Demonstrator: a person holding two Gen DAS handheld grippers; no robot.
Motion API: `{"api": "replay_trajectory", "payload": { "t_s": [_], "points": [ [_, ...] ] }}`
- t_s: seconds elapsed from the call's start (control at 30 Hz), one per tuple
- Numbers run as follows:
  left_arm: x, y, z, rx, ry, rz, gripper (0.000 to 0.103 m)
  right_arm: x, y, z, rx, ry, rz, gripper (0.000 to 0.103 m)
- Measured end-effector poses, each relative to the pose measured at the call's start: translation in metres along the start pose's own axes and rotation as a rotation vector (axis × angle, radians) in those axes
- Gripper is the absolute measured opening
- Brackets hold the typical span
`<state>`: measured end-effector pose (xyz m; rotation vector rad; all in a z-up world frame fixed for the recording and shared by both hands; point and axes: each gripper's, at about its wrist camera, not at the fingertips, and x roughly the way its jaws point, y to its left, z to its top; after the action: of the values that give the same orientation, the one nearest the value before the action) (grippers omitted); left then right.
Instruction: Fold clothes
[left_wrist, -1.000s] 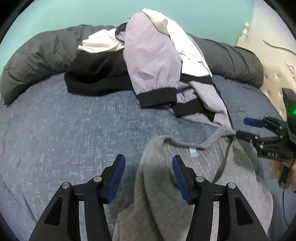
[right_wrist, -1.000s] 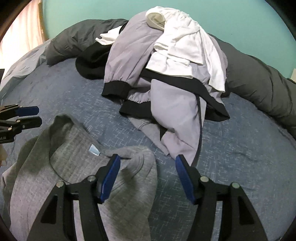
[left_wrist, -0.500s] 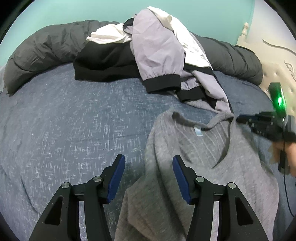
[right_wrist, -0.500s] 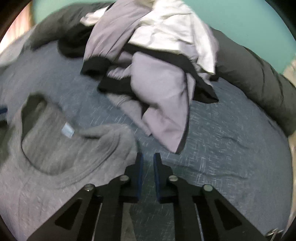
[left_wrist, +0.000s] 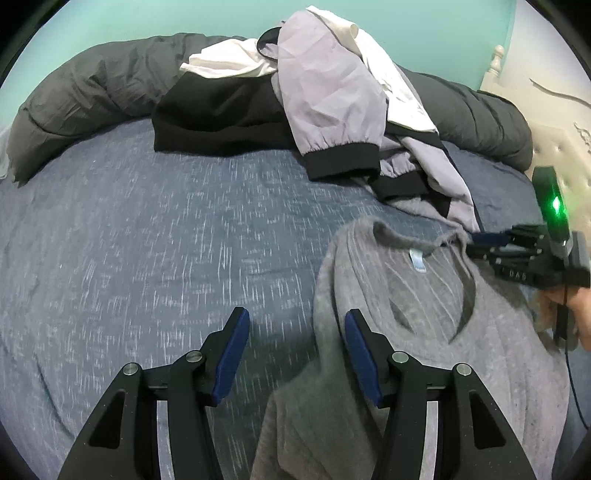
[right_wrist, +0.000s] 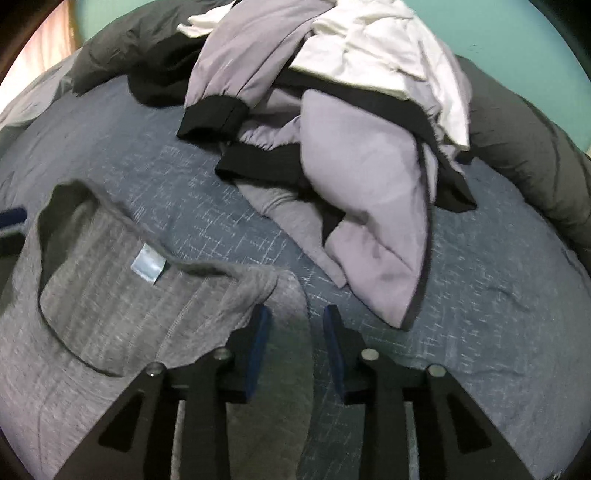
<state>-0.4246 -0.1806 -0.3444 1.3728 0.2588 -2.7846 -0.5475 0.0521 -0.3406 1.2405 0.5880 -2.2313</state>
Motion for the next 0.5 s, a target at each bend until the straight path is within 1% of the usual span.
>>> {"api": "replay_trajectory", "payload": {
  "t_s": [0.1, 0.13, 0.17, 0.23, 0.33, 0.43, 0.5],
  "points": [
    [0.007, 0.002, 0.004, -0.007, 0.002, -0.006, 0.058, 0.002, -0.002, 0.0, -0.004, -0.015, 0.025, 0.031],
    [0.009, 0.002, 0.005, -0.009, 0.003, -0.008, 0.058, 0.002, -0.003, 0.0, -0.005, -0.024, 0.036, 0.027],
    [0.011, 0.003, 0.006, -0.011, 0.004, -0.01, 0.058, 0.002, -0.003, -0.001, -0.008, -0.032, 0.048, 0.018],
    [0.016, 0.004, 0.009, -0.016, 0.005, -0.015, 0.058, 0.002, -0.003, -0.003, -0.012, -0.048, 0.073, 0.007],
    [0.02, 0.005, 0.013, -0.024, 0.005, -0.019, 0.058, -0.004, -0.009, -0.007, 0.014, -0.096, 0.09, 0.004],
    [0.024, 0.005, 0.017, -0.033, 0.005, -0.024, 0.058, -0.019, -0.019, -0.009, 0.068, -0.192, 0.085, 0.004],
    [0.025, 0.004, 0.02, -0.033, -0.003, -0.021, 0.058, -0.025, -0.026, -0.01, 0.106, -0.231, 0.074, 0.004]
  ]
}}
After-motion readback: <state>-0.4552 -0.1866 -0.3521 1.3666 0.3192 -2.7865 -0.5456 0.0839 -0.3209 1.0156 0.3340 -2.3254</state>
